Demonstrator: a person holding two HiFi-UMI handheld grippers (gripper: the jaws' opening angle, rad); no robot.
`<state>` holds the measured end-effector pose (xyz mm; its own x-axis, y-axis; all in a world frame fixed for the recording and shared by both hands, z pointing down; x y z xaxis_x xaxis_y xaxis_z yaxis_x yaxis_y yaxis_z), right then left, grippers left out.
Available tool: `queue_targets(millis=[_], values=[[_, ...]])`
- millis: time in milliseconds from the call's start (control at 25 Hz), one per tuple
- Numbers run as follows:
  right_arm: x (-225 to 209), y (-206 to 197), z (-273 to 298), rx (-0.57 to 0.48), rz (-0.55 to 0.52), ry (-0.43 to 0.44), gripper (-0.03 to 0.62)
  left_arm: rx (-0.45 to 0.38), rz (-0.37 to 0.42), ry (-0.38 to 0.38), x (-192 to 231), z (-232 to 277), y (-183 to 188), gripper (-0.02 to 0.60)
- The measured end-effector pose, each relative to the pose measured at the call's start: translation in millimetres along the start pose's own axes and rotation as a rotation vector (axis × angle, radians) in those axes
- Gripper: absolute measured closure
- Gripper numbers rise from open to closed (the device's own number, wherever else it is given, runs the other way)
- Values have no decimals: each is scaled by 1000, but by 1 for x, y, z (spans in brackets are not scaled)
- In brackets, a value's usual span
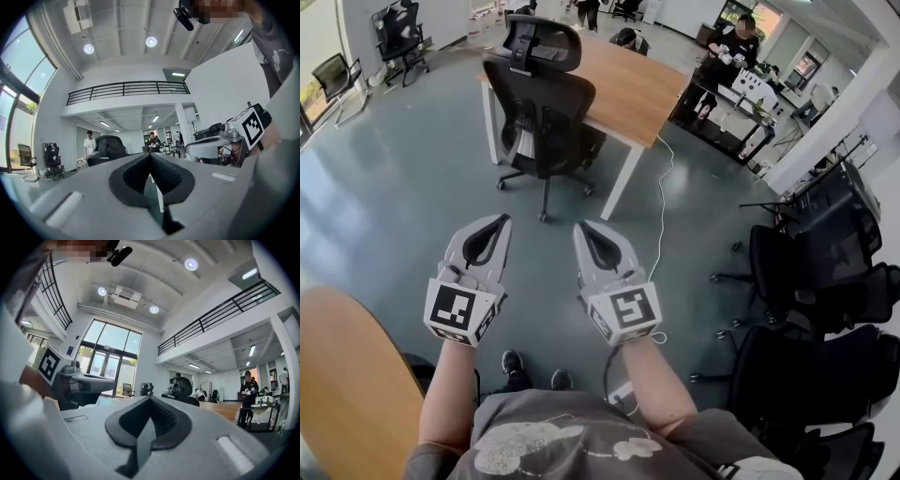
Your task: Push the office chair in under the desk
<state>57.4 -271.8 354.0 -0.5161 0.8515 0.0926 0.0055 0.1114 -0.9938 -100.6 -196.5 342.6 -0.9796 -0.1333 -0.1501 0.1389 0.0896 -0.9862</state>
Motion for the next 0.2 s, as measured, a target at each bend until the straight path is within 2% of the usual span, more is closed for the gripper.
queue_targets(millis=[200], values=[[-2,-4,-11,21,9,7,602,6,-14,23,-9,-4,0,565]])
Point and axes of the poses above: the fingertips, and each gripper's own axes: z forward along the fingers, x to its left, y out of its top, the point moved 6 cm from there along -z, backward along the fingers, and after that the axes turned 2 degrees about z, right-handed, at the moved point
